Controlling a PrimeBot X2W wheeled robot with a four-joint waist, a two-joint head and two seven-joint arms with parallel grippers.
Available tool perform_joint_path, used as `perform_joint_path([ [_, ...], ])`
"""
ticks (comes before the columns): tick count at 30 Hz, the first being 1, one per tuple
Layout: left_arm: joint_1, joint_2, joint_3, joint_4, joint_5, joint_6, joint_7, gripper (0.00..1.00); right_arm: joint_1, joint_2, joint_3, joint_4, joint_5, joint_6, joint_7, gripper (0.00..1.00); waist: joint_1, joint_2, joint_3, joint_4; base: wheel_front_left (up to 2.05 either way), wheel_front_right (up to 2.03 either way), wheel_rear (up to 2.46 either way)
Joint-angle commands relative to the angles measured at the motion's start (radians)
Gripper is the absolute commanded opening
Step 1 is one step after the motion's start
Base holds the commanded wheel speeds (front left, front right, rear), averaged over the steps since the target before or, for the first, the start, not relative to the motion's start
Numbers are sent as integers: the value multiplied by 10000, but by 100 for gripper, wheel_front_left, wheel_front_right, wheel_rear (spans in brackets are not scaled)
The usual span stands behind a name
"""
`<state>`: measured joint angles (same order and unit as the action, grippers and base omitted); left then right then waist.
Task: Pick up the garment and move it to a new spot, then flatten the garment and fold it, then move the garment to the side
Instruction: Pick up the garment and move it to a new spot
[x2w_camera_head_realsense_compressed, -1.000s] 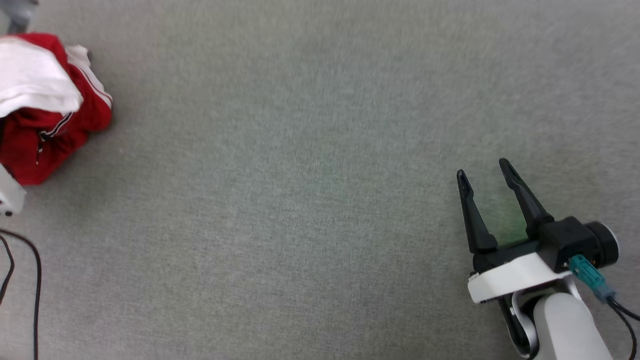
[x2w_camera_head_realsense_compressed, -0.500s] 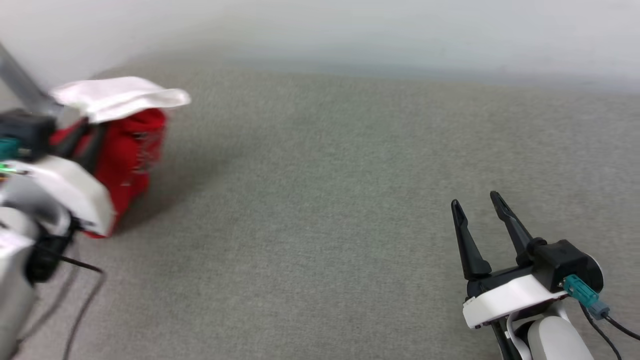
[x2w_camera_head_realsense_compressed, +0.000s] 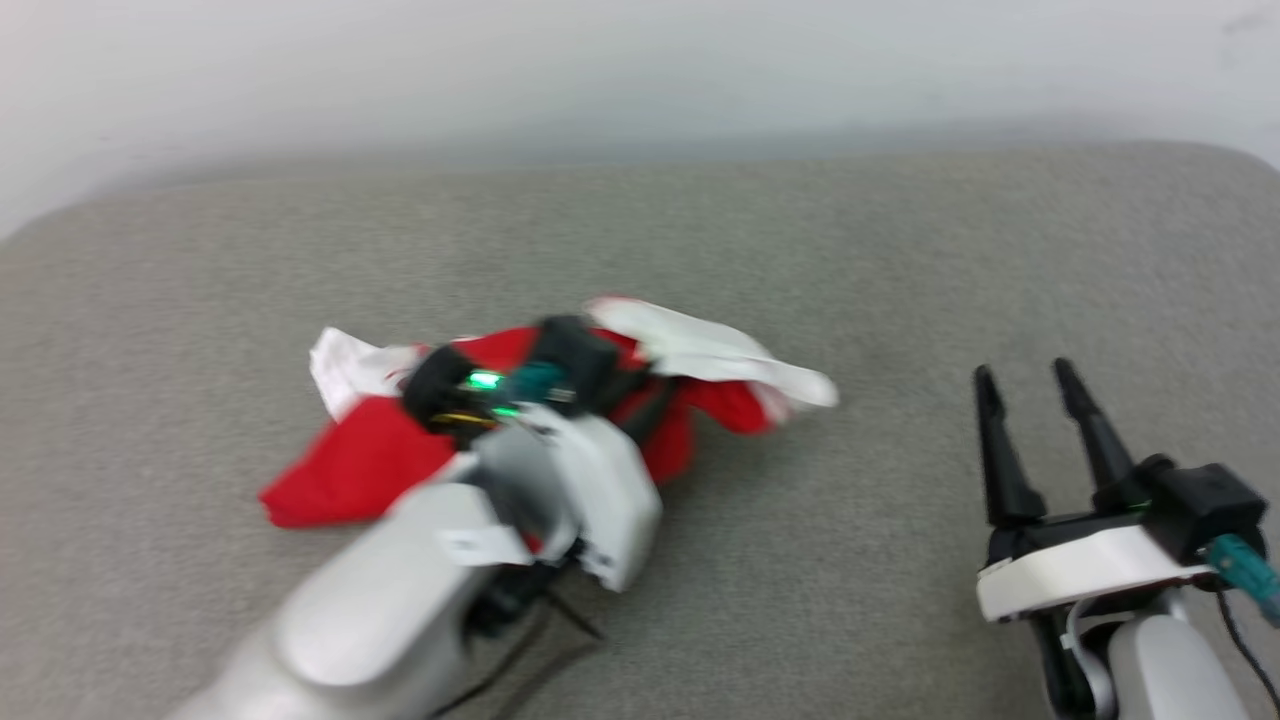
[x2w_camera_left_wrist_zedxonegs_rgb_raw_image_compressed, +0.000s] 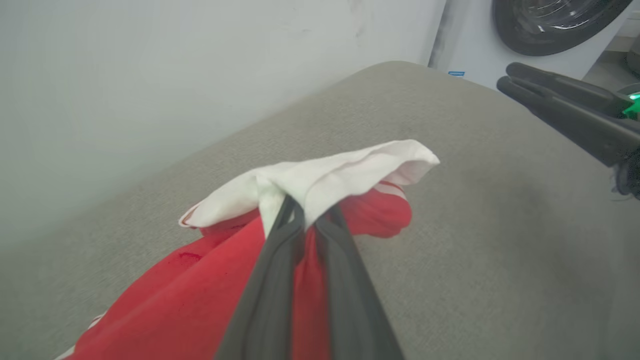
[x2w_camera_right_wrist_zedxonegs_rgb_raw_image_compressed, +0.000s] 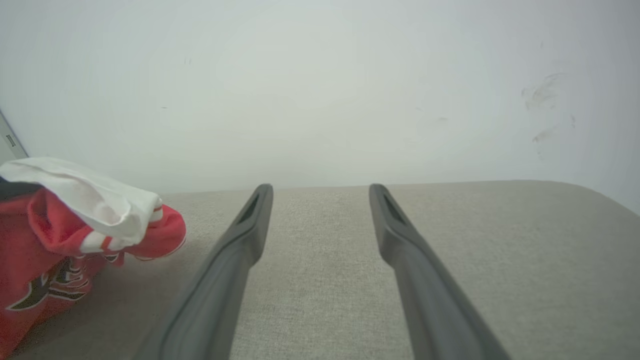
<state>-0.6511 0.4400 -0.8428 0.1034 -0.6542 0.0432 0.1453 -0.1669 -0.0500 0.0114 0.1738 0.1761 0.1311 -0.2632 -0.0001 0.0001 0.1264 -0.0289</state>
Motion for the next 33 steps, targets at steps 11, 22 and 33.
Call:
perform_joint_path([
  [11, -514, -2828, -1752, 3020, 360, -984, -413, 100, -387, 1, -1051, -150, 98, -5, -23, 100, 1, -1, 756, -1039, 0, 0, 0],
  [22, -537, -2951, -1168, 3813, 119, -1043, -2414, 100, -21, -1, -795, 145, -384, -5, -23, 100, 1, -1, -249, -2, 0, 0, 0],
  [33, 973, -469, 991, 2622, -331, 43, -3988, 100, 661, -2, 2, 495, -982, -7, -23, 100, 1, -1, -1214, 857, 0, 0, 0],
])
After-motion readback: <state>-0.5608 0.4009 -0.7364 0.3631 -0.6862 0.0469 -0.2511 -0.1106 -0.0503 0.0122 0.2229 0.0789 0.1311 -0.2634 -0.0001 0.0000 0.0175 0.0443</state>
